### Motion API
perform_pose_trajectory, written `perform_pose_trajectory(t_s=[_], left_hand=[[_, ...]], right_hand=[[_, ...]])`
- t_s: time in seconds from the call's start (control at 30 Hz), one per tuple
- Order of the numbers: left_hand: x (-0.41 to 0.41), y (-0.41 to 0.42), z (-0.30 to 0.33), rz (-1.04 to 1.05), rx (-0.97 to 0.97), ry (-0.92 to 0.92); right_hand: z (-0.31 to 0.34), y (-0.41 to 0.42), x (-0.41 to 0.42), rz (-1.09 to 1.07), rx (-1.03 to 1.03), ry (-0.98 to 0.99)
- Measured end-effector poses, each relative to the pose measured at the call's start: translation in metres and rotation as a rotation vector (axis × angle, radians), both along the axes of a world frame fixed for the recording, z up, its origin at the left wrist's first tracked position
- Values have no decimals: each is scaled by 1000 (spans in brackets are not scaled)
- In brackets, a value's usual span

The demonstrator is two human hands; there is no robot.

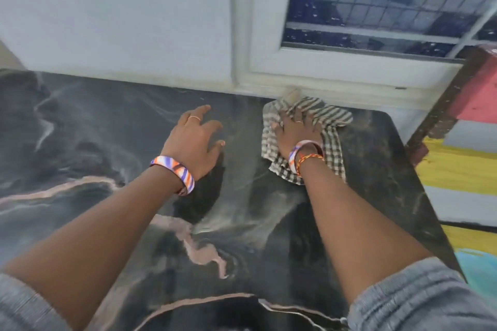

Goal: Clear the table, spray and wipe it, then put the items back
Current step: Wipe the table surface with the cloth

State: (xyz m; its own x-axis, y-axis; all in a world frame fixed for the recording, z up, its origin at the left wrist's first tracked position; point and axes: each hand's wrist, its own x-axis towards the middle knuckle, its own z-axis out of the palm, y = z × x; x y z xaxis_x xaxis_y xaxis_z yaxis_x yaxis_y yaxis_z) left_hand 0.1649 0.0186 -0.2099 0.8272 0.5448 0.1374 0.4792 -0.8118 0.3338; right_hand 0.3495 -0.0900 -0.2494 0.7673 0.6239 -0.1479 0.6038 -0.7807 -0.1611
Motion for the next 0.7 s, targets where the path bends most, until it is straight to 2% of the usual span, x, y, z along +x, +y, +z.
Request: perform_pose_trajectory(t_s=[0.23,0.47,0.7], left_hand=[[-111,119,4,146,25,-52],[-263,264,2,354,83,-55],[-358,355,-16,492,42,-46]], right_hand=[[1,154,-119,191,39,18],[3,345,-254,413,53,22],[7,469,-320,652,17,-6]])
